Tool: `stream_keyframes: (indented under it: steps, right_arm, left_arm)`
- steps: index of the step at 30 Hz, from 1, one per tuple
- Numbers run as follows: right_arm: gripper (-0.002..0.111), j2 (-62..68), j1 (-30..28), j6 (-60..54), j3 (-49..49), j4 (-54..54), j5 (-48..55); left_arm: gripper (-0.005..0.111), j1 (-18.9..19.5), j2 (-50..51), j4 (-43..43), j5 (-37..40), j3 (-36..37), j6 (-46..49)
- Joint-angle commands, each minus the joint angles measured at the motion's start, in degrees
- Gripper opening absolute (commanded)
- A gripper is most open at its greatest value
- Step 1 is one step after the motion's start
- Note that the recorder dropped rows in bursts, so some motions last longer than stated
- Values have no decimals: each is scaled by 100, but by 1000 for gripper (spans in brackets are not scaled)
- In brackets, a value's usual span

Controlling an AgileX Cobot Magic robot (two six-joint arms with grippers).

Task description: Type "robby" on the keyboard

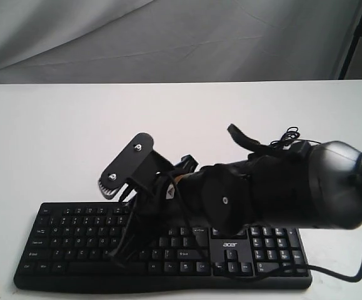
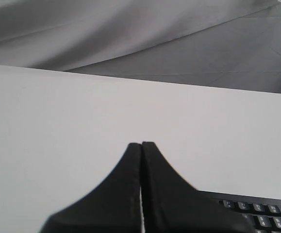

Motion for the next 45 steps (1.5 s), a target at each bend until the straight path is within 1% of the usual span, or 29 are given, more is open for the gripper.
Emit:
stream_keyframes:
  steps: [1, 7, 12, 16, 35, 45]
  right_arm:
    - [0, 138, 323, -18, -270, 24, 73]
    - [0, 519, 575, -18, -463, 280, 49]
    - [0, 715, 612, -4, -463, 399, 94]
    - [0, 811, 711, -3, -463, 421, -137]
    - [0, 1163, 711, -3, -463, 513, -244]
    - [0, 877, 711, -14, -463, 452, -208]
  left_arm:
    - [0, -20, -23, -54, -14, 28, -24]
    - [0, -20, -23, -54, -14, 28, -24]
    - [0, -20, -23, -54, -14, 28, -24]
    - [0, -20, -23, -54, -14, 28, -24]
    - [0, -20, -23, -54, -14, 28, -24]
    - [0, -20, -23, -54, -14, 28, -24]
